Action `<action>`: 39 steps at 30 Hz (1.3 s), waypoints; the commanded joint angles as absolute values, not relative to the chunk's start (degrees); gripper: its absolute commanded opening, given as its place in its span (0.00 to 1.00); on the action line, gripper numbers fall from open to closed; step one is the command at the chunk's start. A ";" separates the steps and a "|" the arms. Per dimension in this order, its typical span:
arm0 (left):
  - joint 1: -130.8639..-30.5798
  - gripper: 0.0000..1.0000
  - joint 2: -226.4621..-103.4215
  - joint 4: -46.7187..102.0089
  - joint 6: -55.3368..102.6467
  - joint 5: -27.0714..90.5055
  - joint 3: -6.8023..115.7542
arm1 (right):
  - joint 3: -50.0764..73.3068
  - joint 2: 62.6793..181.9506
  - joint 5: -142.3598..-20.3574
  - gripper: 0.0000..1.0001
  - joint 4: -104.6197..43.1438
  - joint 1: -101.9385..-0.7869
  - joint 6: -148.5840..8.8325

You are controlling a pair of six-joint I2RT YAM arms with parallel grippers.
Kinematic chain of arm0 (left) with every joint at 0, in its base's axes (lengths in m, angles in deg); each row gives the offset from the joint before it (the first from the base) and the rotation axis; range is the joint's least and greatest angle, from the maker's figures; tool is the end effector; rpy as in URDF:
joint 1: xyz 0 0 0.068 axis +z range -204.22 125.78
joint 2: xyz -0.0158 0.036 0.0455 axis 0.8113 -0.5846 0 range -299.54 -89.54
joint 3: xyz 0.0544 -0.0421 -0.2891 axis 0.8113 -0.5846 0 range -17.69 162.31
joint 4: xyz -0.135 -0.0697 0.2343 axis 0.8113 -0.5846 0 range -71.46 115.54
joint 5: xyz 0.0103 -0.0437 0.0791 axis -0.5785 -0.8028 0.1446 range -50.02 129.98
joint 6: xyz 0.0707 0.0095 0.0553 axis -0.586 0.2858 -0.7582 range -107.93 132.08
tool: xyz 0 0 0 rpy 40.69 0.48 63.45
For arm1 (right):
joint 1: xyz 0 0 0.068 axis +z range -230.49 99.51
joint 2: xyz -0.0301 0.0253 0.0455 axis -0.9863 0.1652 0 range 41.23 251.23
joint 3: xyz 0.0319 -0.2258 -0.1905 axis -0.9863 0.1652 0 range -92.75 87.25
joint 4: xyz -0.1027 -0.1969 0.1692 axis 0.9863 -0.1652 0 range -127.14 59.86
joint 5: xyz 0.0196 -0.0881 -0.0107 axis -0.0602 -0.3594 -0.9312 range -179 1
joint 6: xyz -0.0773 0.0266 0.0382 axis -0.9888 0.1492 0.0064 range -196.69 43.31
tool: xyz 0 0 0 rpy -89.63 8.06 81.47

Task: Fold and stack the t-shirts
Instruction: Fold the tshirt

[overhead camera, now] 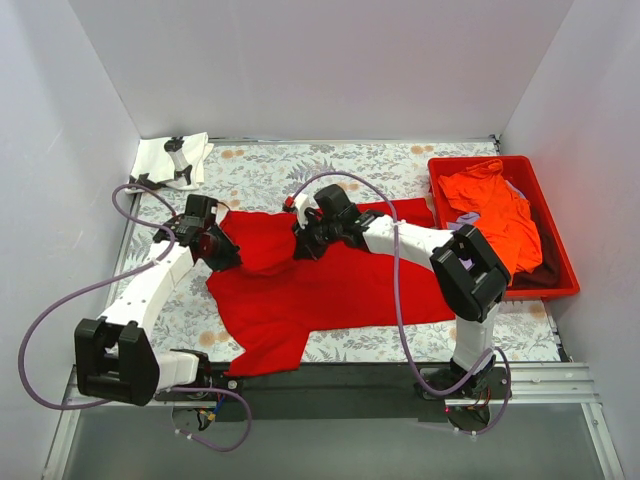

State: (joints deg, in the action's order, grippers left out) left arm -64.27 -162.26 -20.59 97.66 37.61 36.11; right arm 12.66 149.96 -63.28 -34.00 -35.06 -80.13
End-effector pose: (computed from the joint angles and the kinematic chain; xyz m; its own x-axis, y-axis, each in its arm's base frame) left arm 0.2638 -0.0501 0.2206 -0.2597 -0.9657 0.0050 -0.8754 0.2332 -0.4235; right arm 0.3122 0.3668 0.1986 -0.3783 -0.4611 -0.8027 -0.9062 0.3615 0.2194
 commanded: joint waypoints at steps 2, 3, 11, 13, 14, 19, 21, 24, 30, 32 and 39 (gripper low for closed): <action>-65.29 0.00 -155.82 -23.76 100.05 39.27 36.10 | 12.18 145.83 -62.99 0.01 -36.21 -35.23 -82.22; -65.38 0.00 -155.37 -23.77 100.23 39.28 35.05 | 12.54 145.82 -62.98 0.01 -36.29 -35.23 -82.31; -67.14 0.00 -152.64 -20.43 104.01 38.57 25.82 | 14.03 149.95 -61.40 0.01 -37.88 -35.23 -83.02; -67.23 0.00 -152.73 -19.29 104.71 38.66 23.89 | 14.13 151.36 -61.58 0.01 -37.88 -35.23 -83.02; -67.23 0.00 -152.64 -19.02 104.97 38.57 23.53 | 14.21 151.80 -61.58 0.01 -37.96 -35.23 -82.93; -68.02 0.14 -151.24 -15.68 105.94 37.34 21.51 | 13.69 152.07 -63.15 0.27 -38.40 -35.31 -82.06; -68.02 0.27 -150.97 -15.06 105.59 38.83 22.29 | 13.68 150.32 -64.38 0.36 -38.49 -35.58 -81.70; -67.32 0.42 -151.40 -14.19 103.41 45.06 26.15 | 14.47 147.15 -67.99 0.51 -38.58 -38.64 -79.95; -54.85 0.49 -165.87 0.46 95.06 46.22 33.26 | 17.72 141.08 -74.23 0.57 -38.58 -53.67 -74.15; -54.31 0.43 -175.86 3.38 93.21 45.09 39.82 | 18.17 141.08 -76.15 0.55 -38.41 -60.41 -71.96; -54.31 0.35 -191.56 5.50 92.67 40.08 51.82 | 17.38 144.85 -75.56 0.53 -36.39 -68.26 -68.26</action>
